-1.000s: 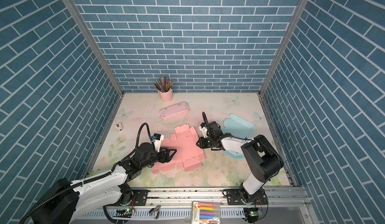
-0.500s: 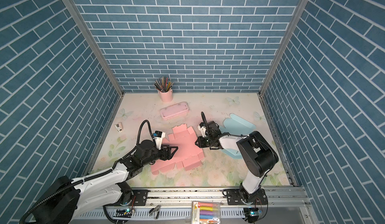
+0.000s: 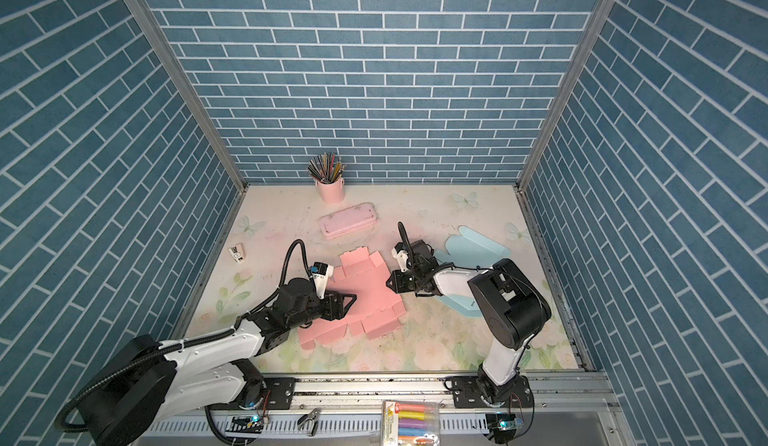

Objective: Fold the paper box

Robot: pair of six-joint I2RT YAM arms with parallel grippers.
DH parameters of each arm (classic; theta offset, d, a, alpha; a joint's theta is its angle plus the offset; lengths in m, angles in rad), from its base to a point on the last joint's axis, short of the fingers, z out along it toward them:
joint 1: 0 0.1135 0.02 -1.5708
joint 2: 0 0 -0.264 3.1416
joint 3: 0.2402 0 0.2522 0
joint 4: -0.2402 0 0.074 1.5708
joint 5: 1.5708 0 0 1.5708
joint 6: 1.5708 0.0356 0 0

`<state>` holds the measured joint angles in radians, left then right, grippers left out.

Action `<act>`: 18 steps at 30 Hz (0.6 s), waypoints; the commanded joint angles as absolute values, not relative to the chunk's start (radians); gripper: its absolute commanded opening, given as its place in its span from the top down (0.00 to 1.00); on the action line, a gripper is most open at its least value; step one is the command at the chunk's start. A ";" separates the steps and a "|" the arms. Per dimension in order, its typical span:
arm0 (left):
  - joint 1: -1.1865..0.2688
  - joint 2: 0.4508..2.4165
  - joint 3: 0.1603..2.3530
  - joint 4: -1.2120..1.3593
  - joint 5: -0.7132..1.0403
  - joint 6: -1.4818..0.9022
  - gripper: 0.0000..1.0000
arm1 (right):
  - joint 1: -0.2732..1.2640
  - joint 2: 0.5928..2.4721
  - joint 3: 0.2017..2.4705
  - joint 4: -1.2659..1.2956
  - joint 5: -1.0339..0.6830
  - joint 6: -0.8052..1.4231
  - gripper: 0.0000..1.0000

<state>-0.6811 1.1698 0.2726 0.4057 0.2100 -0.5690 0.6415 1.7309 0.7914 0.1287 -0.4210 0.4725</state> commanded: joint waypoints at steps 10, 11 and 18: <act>-0.687 1.323 0.233 0.565 0.226 -0.607 0.25 | 0.651 1.737 0.751 0.278 -0.532 0.593 0.80; -0.687 1.326 0.232 0.567 0.226 -0.606 0.25 | 0.653 1.737 0.752 0.278 -0.529 0.594 0.80; -0.687 1.338 0.230 0.581 0.230 -0.609 0.25 | 0.655 1.747 0.753 0.290 -0.529 0.601 0.81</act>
<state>-0.6811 1.3266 0.2409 0.5518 0.2272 -0.5972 0.6498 1.7317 0.7597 0.2634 -0.5079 0.5755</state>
